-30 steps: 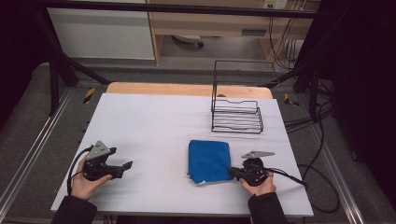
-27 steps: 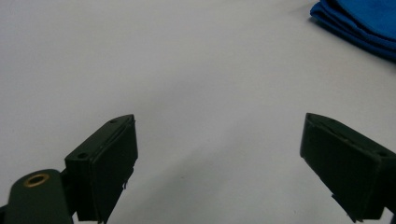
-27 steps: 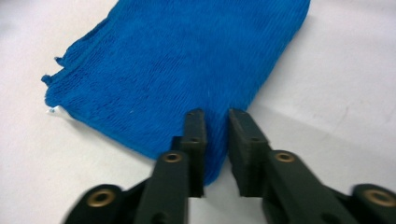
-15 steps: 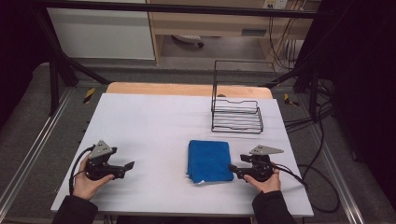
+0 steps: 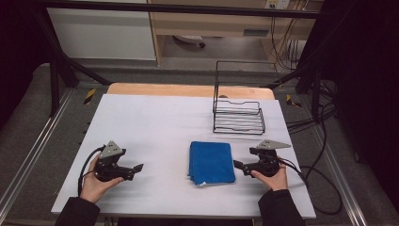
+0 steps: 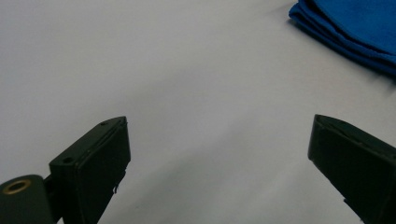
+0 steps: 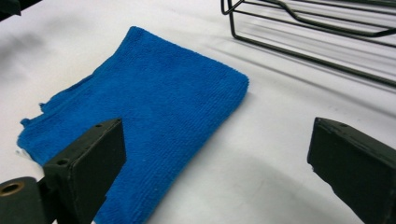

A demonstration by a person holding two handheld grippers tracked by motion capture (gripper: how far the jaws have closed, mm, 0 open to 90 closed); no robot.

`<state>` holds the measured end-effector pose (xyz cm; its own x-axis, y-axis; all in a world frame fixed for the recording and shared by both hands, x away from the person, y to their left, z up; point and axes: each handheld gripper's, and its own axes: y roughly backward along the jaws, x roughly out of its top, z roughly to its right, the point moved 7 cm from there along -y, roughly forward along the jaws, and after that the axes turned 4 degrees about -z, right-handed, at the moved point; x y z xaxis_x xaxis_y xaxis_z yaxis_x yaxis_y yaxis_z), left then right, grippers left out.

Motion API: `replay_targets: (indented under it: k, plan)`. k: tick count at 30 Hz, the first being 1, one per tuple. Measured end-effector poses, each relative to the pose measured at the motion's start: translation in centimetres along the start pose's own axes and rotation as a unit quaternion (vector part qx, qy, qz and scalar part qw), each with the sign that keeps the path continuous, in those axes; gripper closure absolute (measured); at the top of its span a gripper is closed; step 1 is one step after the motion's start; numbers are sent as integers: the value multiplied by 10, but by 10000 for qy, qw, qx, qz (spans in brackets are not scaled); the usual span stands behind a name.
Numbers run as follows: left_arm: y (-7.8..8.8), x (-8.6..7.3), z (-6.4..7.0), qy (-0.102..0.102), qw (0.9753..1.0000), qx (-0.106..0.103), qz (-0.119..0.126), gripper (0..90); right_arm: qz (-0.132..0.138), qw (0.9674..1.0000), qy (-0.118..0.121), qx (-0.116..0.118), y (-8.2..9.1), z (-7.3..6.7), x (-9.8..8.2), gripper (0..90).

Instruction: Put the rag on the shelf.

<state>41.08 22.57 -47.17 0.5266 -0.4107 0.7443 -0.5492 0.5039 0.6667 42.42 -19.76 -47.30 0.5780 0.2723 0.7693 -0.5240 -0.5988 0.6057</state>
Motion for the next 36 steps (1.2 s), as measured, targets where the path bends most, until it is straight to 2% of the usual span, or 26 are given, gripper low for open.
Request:
replay_targets:
  k: [12, 18, 24, 36]
  plan:
    - [-20, 34, 29, -189, 9998, -112, -23, 64, 159, 9999, 53, -32, 5, 2, 1, 28]
    - [-31, 54, 43, -215, 9996, -194, 57, 77, 212, 9997, 64, -80, 9, 2, 0, 24]
    - [-44, 73, 54, -165, 9995, -252, 126, 91, 155, 9998, 70, -102, 9, 2, -4, 21]
    - [-75, 100, 68, -56, 9996, -287, 37, 124, 124, 9998, 79, -95, 8, 1, -5, 19]
